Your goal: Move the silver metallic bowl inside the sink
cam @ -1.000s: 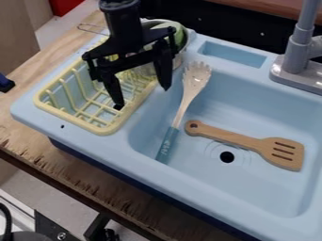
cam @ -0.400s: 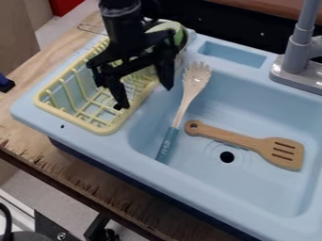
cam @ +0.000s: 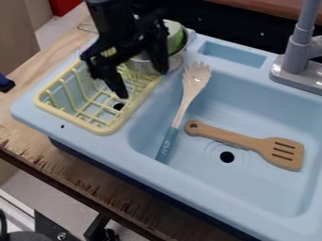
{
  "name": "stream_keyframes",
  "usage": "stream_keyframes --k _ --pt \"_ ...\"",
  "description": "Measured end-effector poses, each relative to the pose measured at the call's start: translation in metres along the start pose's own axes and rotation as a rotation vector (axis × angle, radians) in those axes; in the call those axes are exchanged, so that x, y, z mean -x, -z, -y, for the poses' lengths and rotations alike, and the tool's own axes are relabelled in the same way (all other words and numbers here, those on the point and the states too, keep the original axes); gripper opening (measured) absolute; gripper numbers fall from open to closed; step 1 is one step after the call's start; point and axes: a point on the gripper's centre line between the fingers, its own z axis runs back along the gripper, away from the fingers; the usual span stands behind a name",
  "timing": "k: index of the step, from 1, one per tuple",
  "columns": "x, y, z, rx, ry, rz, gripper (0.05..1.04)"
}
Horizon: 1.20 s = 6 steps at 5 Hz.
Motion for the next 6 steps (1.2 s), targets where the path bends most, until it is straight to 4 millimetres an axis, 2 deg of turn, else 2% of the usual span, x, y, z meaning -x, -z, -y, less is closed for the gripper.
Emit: stream_keyframes --k 1,2,3,5,6 --pt "-0.012 -0.008 0.004 0.009 -0.22 0.065 1.0" --pt "-0.026 -0.016 0.01 0.035 -0.318 0.051 1.0" --pt "-0.03 -0.012 0.006 0.02 -0.442 0.034 1.0" --pt "-0.021 0.007 0.009 -0.013 -0.62 0.026 1.0" --pt "-0.02 0.011 0.018 -0.018 -0.681 0.046 1.0"
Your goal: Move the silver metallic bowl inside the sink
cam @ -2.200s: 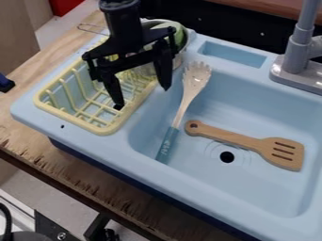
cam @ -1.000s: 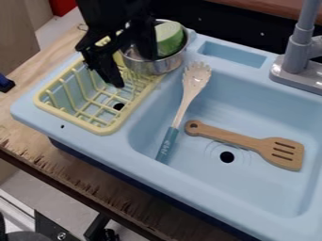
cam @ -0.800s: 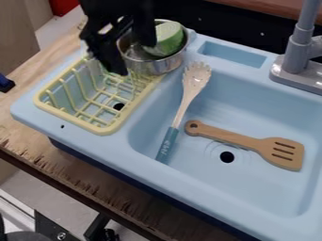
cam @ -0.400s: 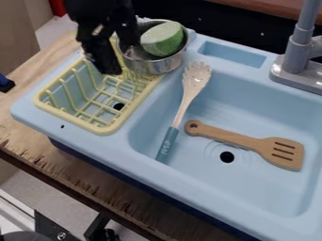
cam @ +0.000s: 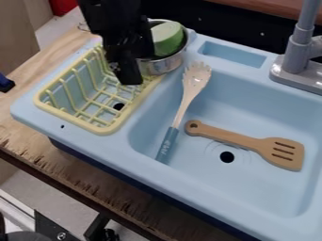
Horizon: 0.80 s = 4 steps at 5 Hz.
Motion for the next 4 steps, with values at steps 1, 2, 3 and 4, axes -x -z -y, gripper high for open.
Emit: stream_keyframes --k 1,2,3,4 --pt "0.008 0.003 0.001 0.023 -0.082 0.063 1.0" --pt "0.008 0.014 0.003 0.026 -0.138 0.131 0.955" --pt "0.008 0.017 0.009 0.005 -0.19 0.126 0.686" --pt "0.005 0.021 0.009 -0.04 -0.257 0.129 0.392"
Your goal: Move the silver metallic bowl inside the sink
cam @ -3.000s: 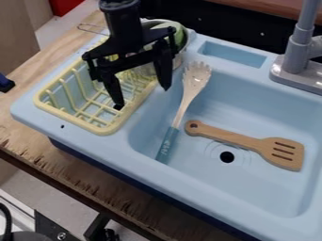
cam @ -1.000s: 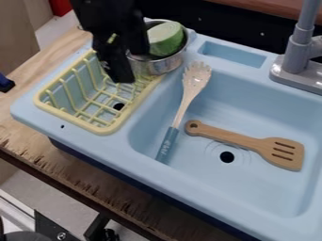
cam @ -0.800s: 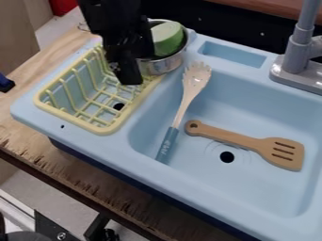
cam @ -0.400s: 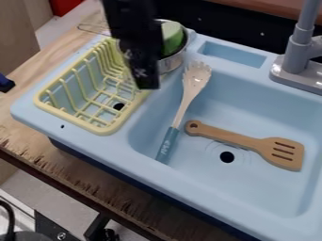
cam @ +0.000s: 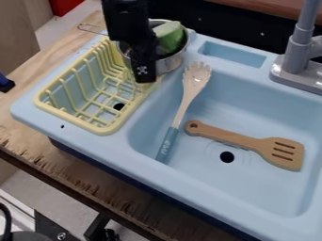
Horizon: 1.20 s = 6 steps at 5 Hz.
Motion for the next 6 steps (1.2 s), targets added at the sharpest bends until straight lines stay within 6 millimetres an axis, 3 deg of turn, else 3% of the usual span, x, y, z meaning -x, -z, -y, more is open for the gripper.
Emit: stream_keyframes --k 1,2,4,6 --pt "0.001 -0.001 0.004 0.024 -0.015 -0.014 0.173" --pt "0.0 -0.003 0.005 0.039 0.044 -0.031 0.082" --pt "-0.004 -0.008 -0.003 0.056 0.371 -0.064 0.076" --pt "0.005 -0.008 -0.026 0.118 0.785 -0.042 0.066"
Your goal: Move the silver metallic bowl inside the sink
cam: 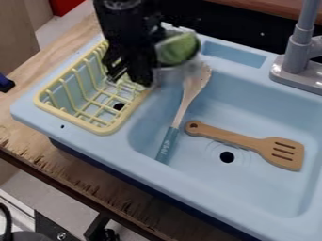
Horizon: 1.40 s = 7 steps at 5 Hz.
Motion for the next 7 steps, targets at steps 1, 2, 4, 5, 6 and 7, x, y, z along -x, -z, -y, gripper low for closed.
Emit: stream_keyframes --k 1,2,4,5,6,7 --pt "0.017 -0.002 -0.004 0.029 0.16 -0.024 0.066" --pt "0.037 -0.004 -0.008 0.014 0.368 -0.044 0.066" --pt "0.069 0.007 -0.023 -0.014 0.572 -0.069 0.066" --pt "0.084 0.005 -0.035 0.0 0.66 -0.07 0.066" --pt "0.092 0.01 -0.04 0.01 0.79 -0.076 0.066" --pt "0.096 0.015 -0.041 -0.006 0.892 -0.085 0.066"
